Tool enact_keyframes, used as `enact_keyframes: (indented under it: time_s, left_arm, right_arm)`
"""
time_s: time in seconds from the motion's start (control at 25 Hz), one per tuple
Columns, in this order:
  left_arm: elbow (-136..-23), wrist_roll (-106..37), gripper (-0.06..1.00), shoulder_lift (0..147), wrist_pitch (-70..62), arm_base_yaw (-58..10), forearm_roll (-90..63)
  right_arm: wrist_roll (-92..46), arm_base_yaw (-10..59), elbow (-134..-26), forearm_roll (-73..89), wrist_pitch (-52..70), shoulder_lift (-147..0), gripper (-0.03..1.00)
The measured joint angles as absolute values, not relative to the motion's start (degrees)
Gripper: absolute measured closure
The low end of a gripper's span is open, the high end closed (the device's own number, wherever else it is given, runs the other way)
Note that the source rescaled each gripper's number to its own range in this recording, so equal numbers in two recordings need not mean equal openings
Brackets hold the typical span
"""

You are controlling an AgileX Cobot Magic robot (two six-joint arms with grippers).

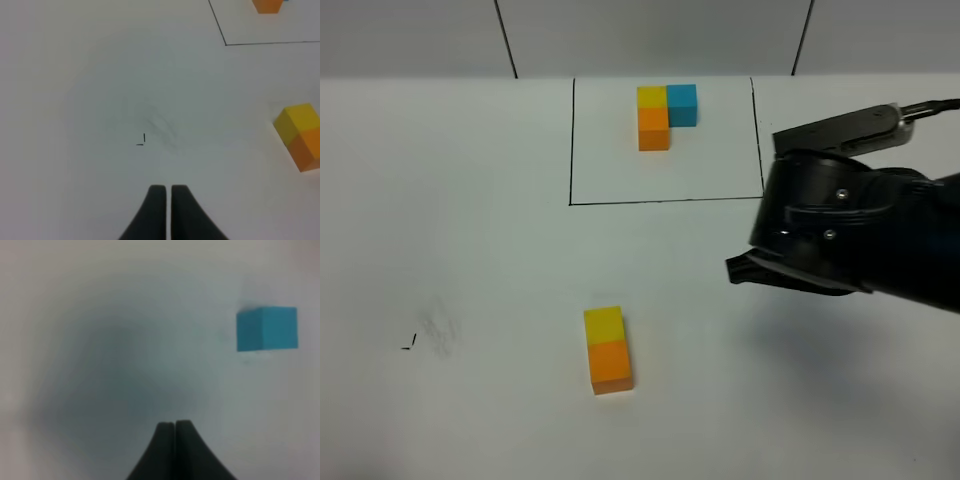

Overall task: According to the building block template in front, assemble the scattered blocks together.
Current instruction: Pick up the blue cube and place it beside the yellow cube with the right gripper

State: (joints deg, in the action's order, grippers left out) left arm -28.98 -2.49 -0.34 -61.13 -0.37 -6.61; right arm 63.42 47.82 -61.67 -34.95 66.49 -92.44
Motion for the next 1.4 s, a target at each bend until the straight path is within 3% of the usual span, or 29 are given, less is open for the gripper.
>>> enact_keyframes:
  time_s: [0.44,0.88,1.08,1.4]
  left_arm:
    - [-28.98,-2.49,0.94,-0.34,-61.13,-0.37,-6.61]
    - [-28.98,-2.49,0.94,-0.34,-61.13,-0.37,-6.61]
    - [-28.98,-2.49,0.94,-0.34,-61.13,-0.37,-6.61]
    - [-28.98,-2.49,0.94,-0.34,-61.13,-0.37,-6.61]
  right_arm:
    - [57.01,34.84,-50.41,-34.83,66.51,-82.09,0.97]
    - [47.38,30.00,-49.73,-34.48,58.09,-82.73,0.94]
    - [45.00,27.63,-47.75,-34.43,52.17,-85.18,0.72]
    - [44.89,25.33,-46.90,-37.20,46.57,-85.57,0.09]
